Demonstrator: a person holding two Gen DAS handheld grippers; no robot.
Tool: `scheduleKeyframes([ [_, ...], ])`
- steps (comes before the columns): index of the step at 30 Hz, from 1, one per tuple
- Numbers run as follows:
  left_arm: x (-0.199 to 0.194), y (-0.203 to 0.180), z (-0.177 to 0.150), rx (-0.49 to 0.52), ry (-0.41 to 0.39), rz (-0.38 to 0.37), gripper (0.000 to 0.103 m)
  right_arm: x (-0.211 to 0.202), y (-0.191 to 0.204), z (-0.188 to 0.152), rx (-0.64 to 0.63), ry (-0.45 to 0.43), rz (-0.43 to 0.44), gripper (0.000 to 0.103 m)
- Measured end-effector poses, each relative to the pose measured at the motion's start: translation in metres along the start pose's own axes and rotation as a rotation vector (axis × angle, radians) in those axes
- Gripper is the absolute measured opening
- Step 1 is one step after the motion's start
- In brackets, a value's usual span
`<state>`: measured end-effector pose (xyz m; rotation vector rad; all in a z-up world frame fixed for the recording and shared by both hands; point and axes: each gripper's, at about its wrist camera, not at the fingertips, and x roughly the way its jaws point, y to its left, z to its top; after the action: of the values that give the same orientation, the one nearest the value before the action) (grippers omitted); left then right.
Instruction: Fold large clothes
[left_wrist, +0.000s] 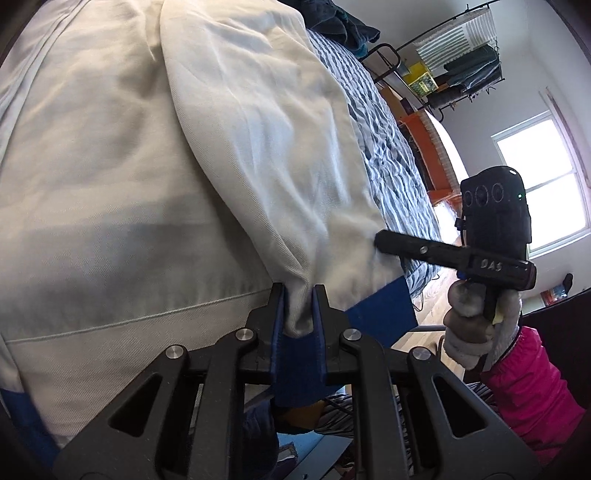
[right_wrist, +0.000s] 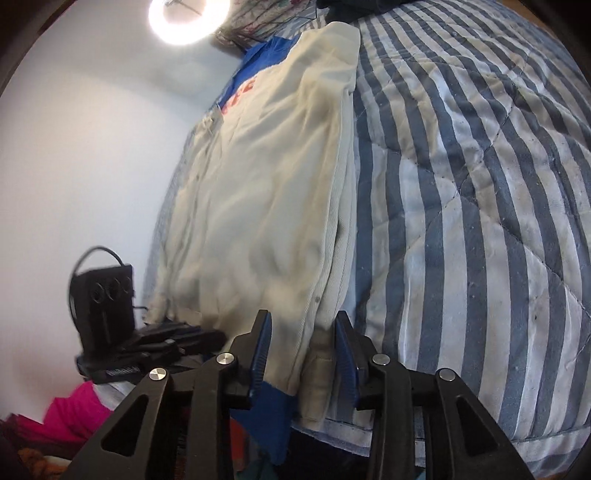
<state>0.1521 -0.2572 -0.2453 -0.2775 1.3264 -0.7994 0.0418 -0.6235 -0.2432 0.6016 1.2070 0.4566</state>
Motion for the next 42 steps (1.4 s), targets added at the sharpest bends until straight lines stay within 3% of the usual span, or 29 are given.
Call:
scheduleKeyframes([
  [1, -0.002, -0.002, -0.001, 0.015, 0.0, 0.015, 0.013, 0.001, 0.0, -0.001, -0.003, -0.004, -0.021, 0.024],
  [3, -0.008, -0.005, -0.001, 0.034, 0.001, 0.043, 0.013, -0.001, 0.001, 0.0, -0.001, -0.012, -0.032, 0.016],
  [6, -0.031, -0.011, -0.005, 0.065, -0.036, 0.091, 0.013, -0.008, 0.009, 0.002, -0.018, -0.032, -0.05, 0.013],
  [11, -0.06, -0.027, 0.0, 0.148, -0.185, 0.18, 0.013, -0.014, 0.023, 0.005, -0.023, -0.06, -0.06, 0.011],
  [15, -0.036, -0.026, 0.016, 0.171, -0.174, 0.209, 0.013, -0.021, 0.03, 0.006, -0.027, -0.075, -0.058, 0.01],
  [19, 0.002, -0.009, 0.014, 0.162, -0.087, 0.256, 0.013, -0.025, 0.036, 0.01, -0.032, -0.084, -0.057, 0.007],
  [22, 0.001, -0.01, 0.014, 0.19, -0.103, 0.264, 0.013, -0.023, 0.045, 0.011, -0.056, -0.082, -0.083, 0.006],
  [25, -0.015, -0.011, 0.017, 0.143, -0.117, 0.229, 0.013, -0.018, 0.06, 0.017, -0.087, -0.082, -0.098, 0.005],
  [32, -0.084, -0.023, 0.007, 0.132, -0.23, 0.168, 0.013, -0.017, 0.092, 0.03, -0.161, -0.105, -0.092, 0.004],
  [42, -0.17, 0.021, -0.002, 0.007, -0.388, 0.184, 0.013, 0.007, 0.155, 0.05, -0.309, -0.085, -0.079, 0.004],
])
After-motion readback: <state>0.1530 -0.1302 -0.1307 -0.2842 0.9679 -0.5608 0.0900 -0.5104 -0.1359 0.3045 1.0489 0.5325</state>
